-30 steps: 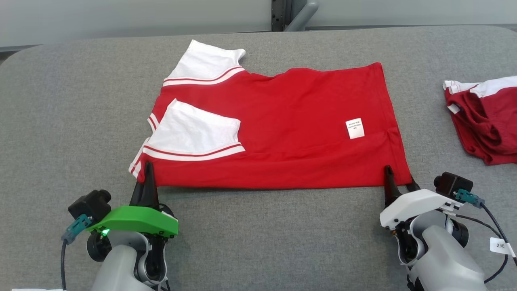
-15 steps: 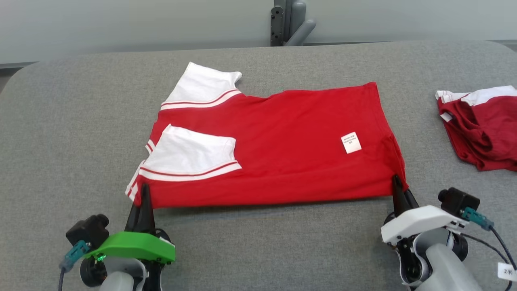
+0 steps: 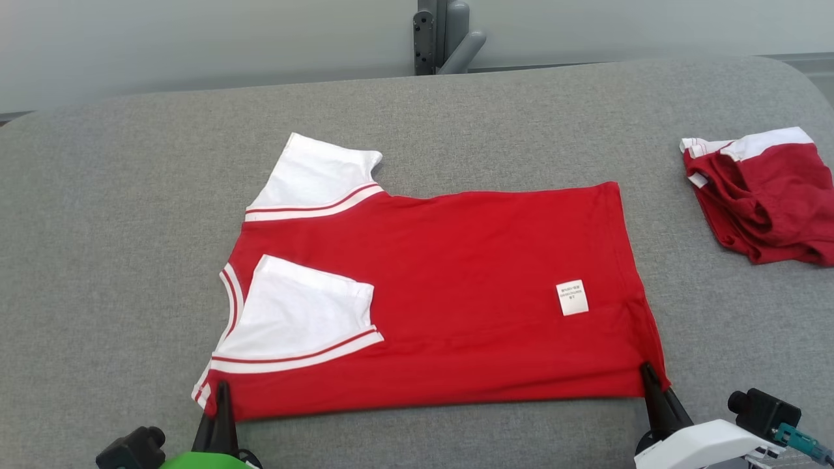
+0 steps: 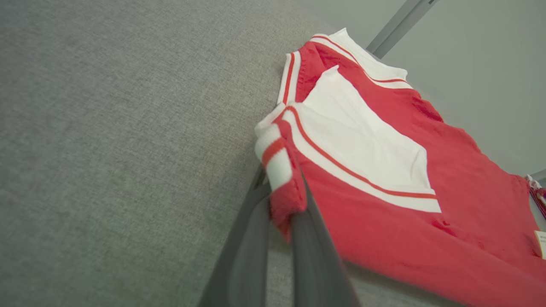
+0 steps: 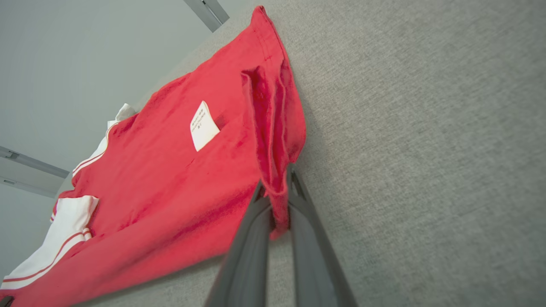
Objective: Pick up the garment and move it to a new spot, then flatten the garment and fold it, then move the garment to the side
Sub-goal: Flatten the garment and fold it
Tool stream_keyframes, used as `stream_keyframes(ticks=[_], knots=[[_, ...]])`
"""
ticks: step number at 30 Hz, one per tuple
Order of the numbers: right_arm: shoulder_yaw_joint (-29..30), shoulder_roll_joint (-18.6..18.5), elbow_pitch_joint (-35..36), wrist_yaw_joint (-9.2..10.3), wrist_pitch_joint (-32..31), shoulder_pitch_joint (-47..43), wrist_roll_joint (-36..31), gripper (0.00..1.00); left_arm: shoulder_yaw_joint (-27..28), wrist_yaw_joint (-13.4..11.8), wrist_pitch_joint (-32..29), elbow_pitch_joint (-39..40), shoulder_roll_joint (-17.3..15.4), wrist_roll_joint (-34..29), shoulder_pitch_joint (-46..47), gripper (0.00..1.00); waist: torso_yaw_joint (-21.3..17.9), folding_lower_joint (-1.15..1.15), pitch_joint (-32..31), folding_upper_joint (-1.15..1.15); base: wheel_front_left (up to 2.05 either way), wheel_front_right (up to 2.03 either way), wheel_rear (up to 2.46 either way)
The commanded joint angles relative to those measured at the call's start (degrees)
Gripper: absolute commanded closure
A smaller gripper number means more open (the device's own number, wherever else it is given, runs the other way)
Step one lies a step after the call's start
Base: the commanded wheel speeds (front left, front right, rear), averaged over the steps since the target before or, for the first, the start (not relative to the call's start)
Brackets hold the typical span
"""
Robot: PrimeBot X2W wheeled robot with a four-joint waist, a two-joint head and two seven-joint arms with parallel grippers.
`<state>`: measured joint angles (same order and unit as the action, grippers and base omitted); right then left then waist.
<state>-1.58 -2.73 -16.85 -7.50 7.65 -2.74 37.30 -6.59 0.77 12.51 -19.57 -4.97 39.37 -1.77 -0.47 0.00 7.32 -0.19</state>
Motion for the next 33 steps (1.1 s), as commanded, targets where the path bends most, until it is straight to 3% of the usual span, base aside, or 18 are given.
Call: stream_keyframes(ticks=[1,5,6,7,8,9,21,24,28,33], knots=[[0.48,-0.31,0.49,0.03,-0.31,-1.29,0.95,1.00,0.25,-0.76,-0.38,0.23,-0.47,0.52,-1.21,1.00,-0.08,0.00,0.11,0.19,0.00,0.00,0.00],[0.37,-0.31,0.38,0.03,0.06,-1.93,1.22,1.00,-0.06,-1.32,-0.59,0.19,-0.19,0.60,-1.50,1.00,0.00,0.00,0.02,0.19,0.00,0.00,0.00],[0.31,-0.31,0.10,0.03,-0.25,-2.07,1.12,0.85,-0.10,-1.45,-0.61,0.09,-0.13,0.63,-1.43,0.80,0.03,0.00,-0.04,0.19,0.00,0.00,0.00],[0.15,-0.31,-0.11,0.03,-0.54,-2.17,1.06,0.58,-0.13,-1.68,-0.54,0.00,-0.09,0.56,-1.33,0.56,0.04,0.00,-0.12,0.19,0.00,0.00,0.00],[-0.01,-0.31,-0.25,0.03,-0.94,-2.20,1.27,0.00,-0.15,-1.91,-0.44,-0.09,-0.07,0.49,-1.22,0.17,0.02,0.00,-0.20,0.19,0.00,0.00,0.00],[-0.05,-0.31,-0.38,0.03,-1.15,-2.23,1.18,0.00,-0.11,-1.94,-0.35,-0.16,-0.05,0.50,-1.13,0.00,-0.02,0.00,-0.31,0.19,0.00,0.00,0.00],[6.88,-0.24,4.17,0.02,-1.51,-1.87,-6.62,0.00,-1.51,-1.25,-1.90,0.67,-6.57,-4.37,5.47,0.00,-0.45,0.00,-1.69,0.19,0.00,0.00,0.00],[7.76,-0.25,7.50,0.02,-2.77,-1.20,-10.14,0.00,-3.30,-0.67,-4.41,0.10,-8.64,-6.65,10.70,0.00,-0.85,0.00,-1.06,0.19,0.00,0.00,0.00],[7.66,-0.21,12.13,0.02,-5.59,1.65,-12.97,0.00,-7.02,1.94,-8.93,-4.12,-10.54,-9.79,22.91,0.00,-1.81,0.00,1.73,0.19,0.00,0.00,0.00],[5.53,-0.23,15.00,0.02,-7.38,6.58,-14.25,0.00,-10.12,3.26,-12.61,-12.41,-8.85,-11.40,35.68,0.00,-3.11,0.00,6.25,0.19,0.00,0.00,0.00]])
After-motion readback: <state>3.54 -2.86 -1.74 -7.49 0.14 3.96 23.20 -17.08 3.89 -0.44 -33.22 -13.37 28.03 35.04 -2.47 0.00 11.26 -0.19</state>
